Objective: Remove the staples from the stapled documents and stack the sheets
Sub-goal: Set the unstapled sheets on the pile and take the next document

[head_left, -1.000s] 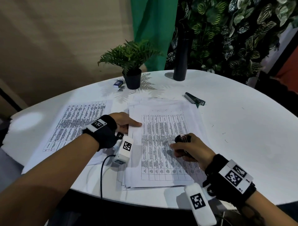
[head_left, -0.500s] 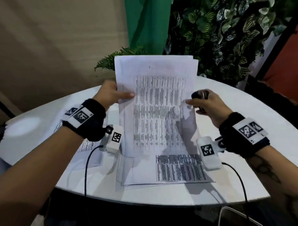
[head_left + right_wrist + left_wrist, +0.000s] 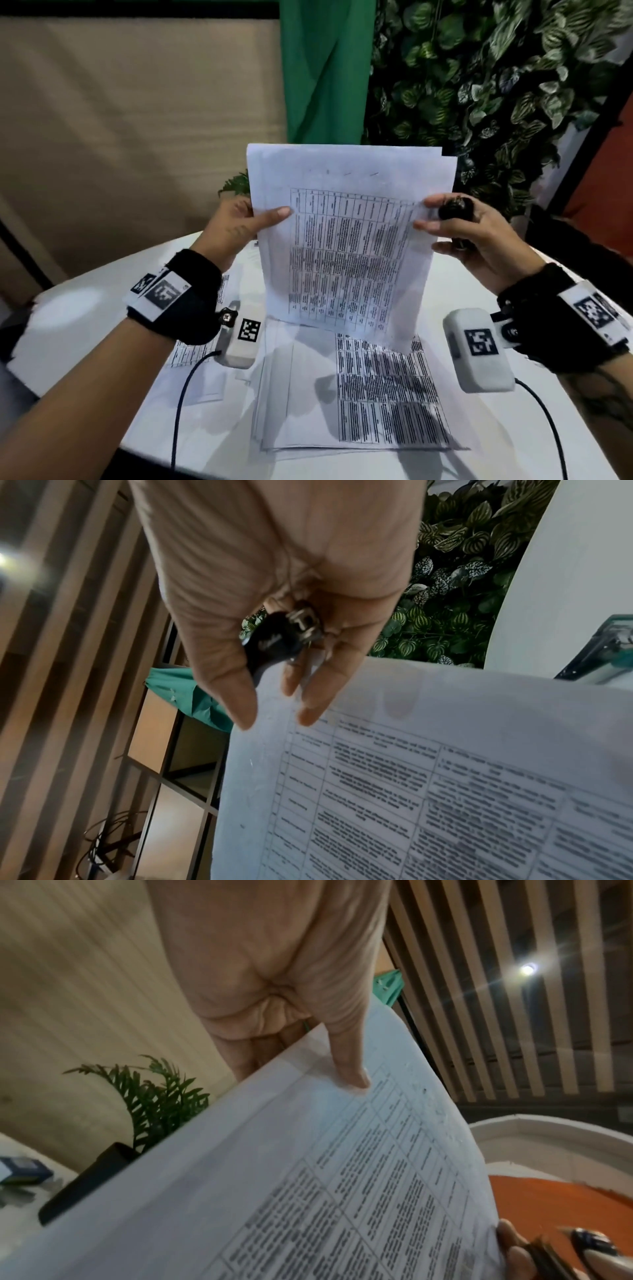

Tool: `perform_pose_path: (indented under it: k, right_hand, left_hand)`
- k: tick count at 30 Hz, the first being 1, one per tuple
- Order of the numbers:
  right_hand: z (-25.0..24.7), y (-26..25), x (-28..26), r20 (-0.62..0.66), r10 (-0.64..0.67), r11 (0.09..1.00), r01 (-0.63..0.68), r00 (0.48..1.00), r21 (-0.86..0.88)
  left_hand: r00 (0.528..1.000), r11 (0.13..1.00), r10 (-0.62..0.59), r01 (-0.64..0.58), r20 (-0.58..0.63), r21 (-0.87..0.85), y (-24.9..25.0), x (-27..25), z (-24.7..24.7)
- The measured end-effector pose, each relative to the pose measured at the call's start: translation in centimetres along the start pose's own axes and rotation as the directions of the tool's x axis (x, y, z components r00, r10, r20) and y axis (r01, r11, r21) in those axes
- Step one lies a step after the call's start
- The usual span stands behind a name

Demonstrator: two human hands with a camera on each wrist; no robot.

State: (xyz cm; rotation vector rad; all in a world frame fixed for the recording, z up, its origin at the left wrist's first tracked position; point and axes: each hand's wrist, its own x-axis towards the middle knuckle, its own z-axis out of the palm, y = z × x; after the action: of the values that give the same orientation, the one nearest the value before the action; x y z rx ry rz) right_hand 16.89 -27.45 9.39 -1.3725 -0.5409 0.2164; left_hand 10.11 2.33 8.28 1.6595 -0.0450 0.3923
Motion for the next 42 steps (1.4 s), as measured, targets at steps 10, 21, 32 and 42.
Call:
perform_pose_path:
  k: [10, 21, 32, 42]
  right_hand:
    - [1.1, -5.2, 0.3, -0.107, -0.234, 0.972, 0.233, 0.966, -0.020]
    - [0.8, 3.9, -6.8, -0.279, 0.219, 0.971, -0.181, 0.935, 0.156]
    - [1.8, 5.1, -8.7, -0.308, 0.279, 0.939, -0.192, 0.909, 0.284]
    - [2.5, 5.2, -8.3, -0.354, 0.294, 0.907, -0.143, 0.888, 0.395]
  left_hand:
    - [0.924, 0.936, 0.324, -0.344, -0.202, -0.070, 4.6, 0.0, 1.4]
    - [0.958, 0.957, -0.286, 0.284, 0.033, 0.060, -3.4, -6.2, 2.2]
    - [0.986, 0.792, 0.164, -0.113, -0.032, 0.599, 1.4, -5.3, 5.0]
    - [0.944, 0.937, -0.182, 0.081, 0.275, 0.341, 2.0, -3.9, 6.9]
